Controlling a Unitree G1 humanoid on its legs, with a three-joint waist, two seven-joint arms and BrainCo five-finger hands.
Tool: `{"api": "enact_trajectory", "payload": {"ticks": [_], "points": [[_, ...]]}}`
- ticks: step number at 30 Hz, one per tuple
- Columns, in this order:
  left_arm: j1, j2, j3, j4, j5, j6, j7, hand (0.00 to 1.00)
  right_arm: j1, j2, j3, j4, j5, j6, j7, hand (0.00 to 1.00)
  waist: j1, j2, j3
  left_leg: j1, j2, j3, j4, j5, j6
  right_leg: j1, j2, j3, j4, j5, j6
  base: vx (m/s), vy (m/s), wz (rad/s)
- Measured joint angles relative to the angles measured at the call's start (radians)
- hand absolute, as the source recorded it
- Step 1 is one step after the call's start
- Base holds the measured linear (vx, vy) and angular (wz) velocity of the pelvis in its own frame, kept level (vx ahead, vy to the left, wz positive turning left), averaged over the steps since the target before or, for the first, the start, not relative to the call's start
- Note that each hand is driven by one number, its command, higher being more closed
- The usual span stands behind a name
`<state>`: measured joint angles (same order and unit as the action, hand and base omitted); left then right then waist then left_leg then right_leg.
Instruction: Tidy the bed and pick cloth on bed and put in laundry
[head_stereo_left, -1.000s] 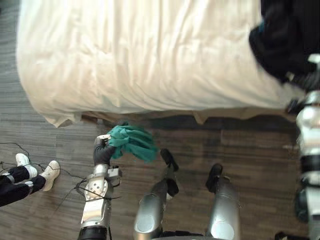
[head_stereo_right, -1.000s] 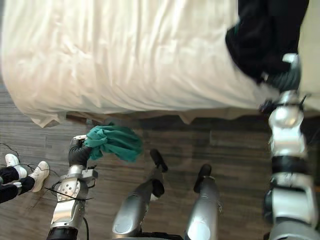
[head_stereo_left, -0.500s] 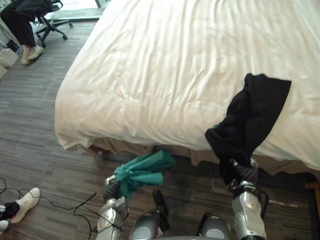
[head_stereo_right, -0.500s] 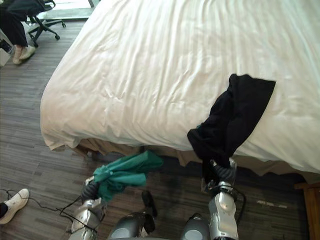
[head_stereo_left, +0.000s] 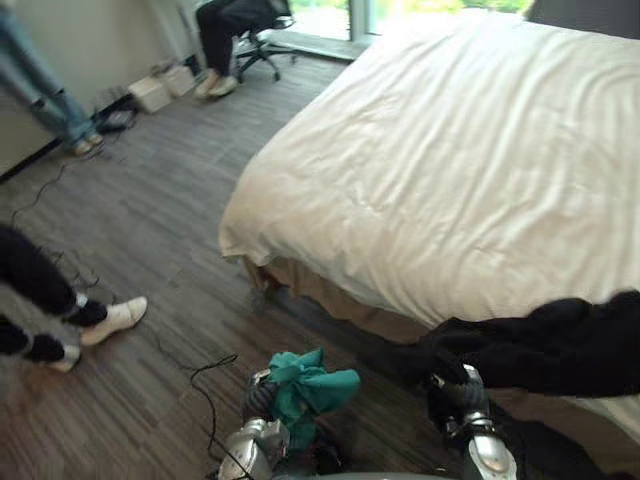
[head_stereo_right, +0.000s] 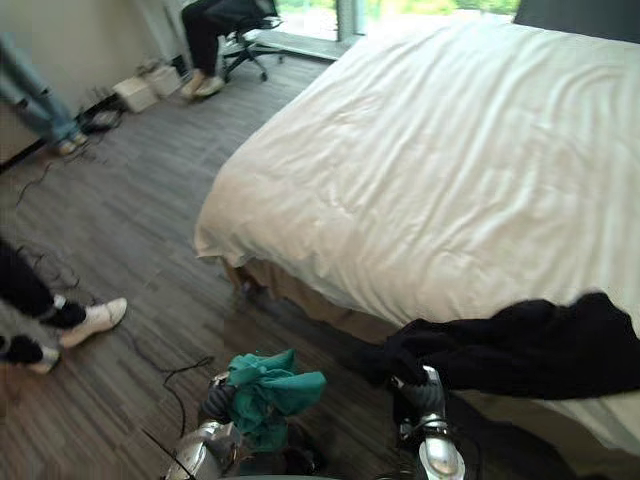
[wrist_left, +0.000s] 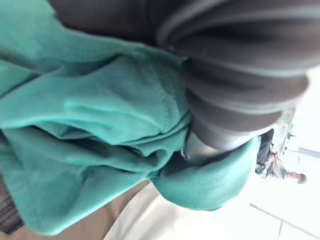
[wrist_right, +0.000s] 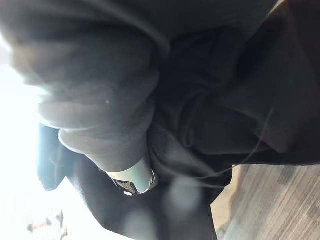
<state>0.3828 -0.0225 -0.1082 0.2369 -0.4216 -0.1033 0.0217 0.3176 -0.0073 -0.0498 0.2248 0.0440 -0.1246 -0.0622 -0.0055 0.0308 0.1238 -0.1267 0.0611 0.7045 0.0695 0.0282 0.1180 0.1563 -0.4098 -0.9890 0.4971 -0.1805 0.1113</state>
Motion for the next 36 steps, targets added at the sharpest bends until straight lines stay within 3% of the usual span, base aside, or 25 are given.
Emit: {"api": "enact_trajectory", "payload": {"ticks": [2,4,5,6,7,8,10,13,14,15,16,17,19,20,25,26,36], "points": [[0.0,0.002,0.0,-0.003,0.0,0.006,0.0,1.0,0.002,0.0,0.023,0.012,-0.022,0.006,0.0,1.0,0.006,-0.02,0.0,0.002,-0.038,-0.101,-0.005,0.003,0.019,0.017,-0.061,-0.032,0.133,0.043,-0.035,0.12,0.07,1.51],[-0.004,0.012,-0.01,-0.006,0.005,0.008,0.001,1.0,0.004,-0.006,0.059,0.055,-0.052,0.014,0.005,1.0,0.017,-0.032,0.001,0.002,-0.073,-0.202,-0.02,0.001,0.03,0.02,-0.106,-0.031,0.242,0.028,-0.027,0.13,0.015,1.78],[-0.005,0.018,-0.009,-0.007,0.018,0.008,0.002,1.0,0.0,-0.007,0.08,0.07,-0.056,0.023,0.013,1.0,0.025,-0.038,-0.002,0.005,-0.094,-0.269,-0.022,0.001,0.032,0.008,-0.116,-0.018,0.29,0.005,-0.045,0.12,0.007,1.93],[-0.002,0.023,-0.011,-0.007,0.036,0.009,0.005,1.0,0.001,-0.008,0.101,0.071,-0.058,0.027,0.022,1.0,0.023,-0.025,0.007,0.022,-0.114,-0.34,-0.024,0.001,0.029,-0.029,-0.097,0.078,0.304,-0.026,-0.095,0.08,0.021,1.67],[-0.001,0.023,-0.013,-0.007,0.043,0.01,0.005,1.0,0.004,-0.007,0.109,0.071,-0.058,0.027,0.024,1.0,0.019,-0.019,0.009,0.029,-0.119,-0.365,-0.024,0.002,0.028,-0.054,-0.076,0.143,0.298,-0.036,-0.1,0.07,0.039,1.81],[-0.001,0.025,-0.019,-0.013,0.054,0.01,0.006,1.0,0.016,-0.007,0.128,0.069,-0.056,0.029,0.023,1.0,0.018,-0.005,0.013,0.041,-0.14,-0.448,-0.029,0.009,0.019,-0.109,0.004,0.317,0.259,-0.062,-0.088,0.06,0.022,1.62],[-0.01,0.029,-0.035,-0.037,0.064,0.009,0.008,1.0,0.046,0.0,0.133,0.067,-0.054,0.041,0.02,1.0,0.004,-0.007,0.017,0.054,-0.18,-0.568,-0.049,0.019,0.004,-0.164,0.13,0.576,0.163,-0.1,-0.054,0.08,-0.034,2.29],[-0.011,0.02,-0.039,-0.033,0.08,0.007,0.016,1.0,0.083,-0.001,0.115,0.067,-0.046,0.057,0.007,1.0,-0.008,-0.001,0.034,0.076,-0.209,-0.634,-0.104,0.016,0.001,-0.24,0.306,0.91,0.038,-0.149,-0.001,0.08,-0.094,2.17],[-0.009,0.022,-0.037,-0.016,0.082,0.008,0.025,1.0,0.084,0.007,0.104,0.067,-0.037,0.059,-0.002,1.0,-0.009,-0.009,0.04,0.09,-0.221,-0.641,-0.127,-0.026,-0.069,-0.271,0.354,1.026,-0.021,-0.147,0.004,0.08,-0.078,1.8],[-0.011,0.032,-0.036,-0.011,0.082,0.007,0.026,1.0,0.085,0.031,0.101,0.064,-0.026,0.059,-0.004,1.0,-0.015,-0.05,0.048,0.062,-0.245,-0.641,-0.043,-0.02,-0.034,-0.282,0.327,1.067,-0.064,-0.136,0.0,0.16,-0.119,1.81],[-0.005,0.041,-0.039,-0.017,0.082,0.006,0.026,1.0,0.102,0.034,0.095,0.044,-0.011,0.053,-0.006,1.0,-0.025,-0.057,0.061,0.026,-0.251,-0.681,0.076,-0.026,0.048,-0.285,0.304,1.055,-0.056,-0.081,-0.004,0.19,-0.141,1.31],[-0.009,0.028,-0.036,0.026,0.081,0.015,0.029,1.0,0.087,0.033,0.096,0.08,-0.006,0.062,-0.006,1.0,-0.008,-0.064,0.072,0.065,-0.264,-0.697,0.073,-0.028,0.044,-0.261,0.281,1.041,-0.052,-0.072,-0.011,0.18,-0.14,0.95],[0.025,0.007,-0.039,0.027,0.08,0.022,0.028,1.0,0.089,0.025,0.099,0.072,-0.006,0.064,-0.002,1.0,0.022,-0.03,0.047,0.076,-0.25,-0.722,0.041,-0.028,0.034,-0.195,0.297,1.018,-0.163,-0.037,-0.017,0.08,-0.047,0.18],[0.027,0.004,-0.039,0.022,0.08,0.021,0.028,1.0,0.085,0.025,0.104,0.064,-0.006,0.061,-0.002,1.0,0.024,-0.029,0.046,0.078,-0.245,-0.721,0.027,-0.026,0.031,-0.186,0.3,1.018,-0.19,-0.027,-0.016,0.08,-0.034,-0.02],[0.03,0.008,-0.058,0.013,0.08,0.022,0.025,1.0,0.094,0.038,0.111,0.064,-0.006,0.058,0.002,1.0,0.023,-0.04,0.041,0.126,-0.236,-0.699,-0.022,-0.01,0.03,-0.13,0.303,1.014,-0.278,0.016,-0.017,0.1,-0.027,-0.02],[0.032,0.009,-0.098,0.008,0.079,0.033,0.002,1.0,0.14,0.035,0.108,0.065,-0.007,0.058,0.003,1.0,0.021,-0.005,-0.026,0.189,-0.15,-0.679,-0.156,0.036,-0.036,-0.092,0.371,0.98,-0.369,0.05,-0.064,0.0,0.0,0.0],[0.004,0.016,-0.121,0.019,0.059,0.041,0.003,1.0,0.135,0.031,0.1,0.082,-0.006,0.059,0.022,1.0,0.02,-0.002,-0.028,0.186,-0.147,-0.664,-0.164,0.032,-0.04,-0.093,0.373,0.989,-0.371,0.05,-0.064,0.0,-0.001,-0.04]]}}
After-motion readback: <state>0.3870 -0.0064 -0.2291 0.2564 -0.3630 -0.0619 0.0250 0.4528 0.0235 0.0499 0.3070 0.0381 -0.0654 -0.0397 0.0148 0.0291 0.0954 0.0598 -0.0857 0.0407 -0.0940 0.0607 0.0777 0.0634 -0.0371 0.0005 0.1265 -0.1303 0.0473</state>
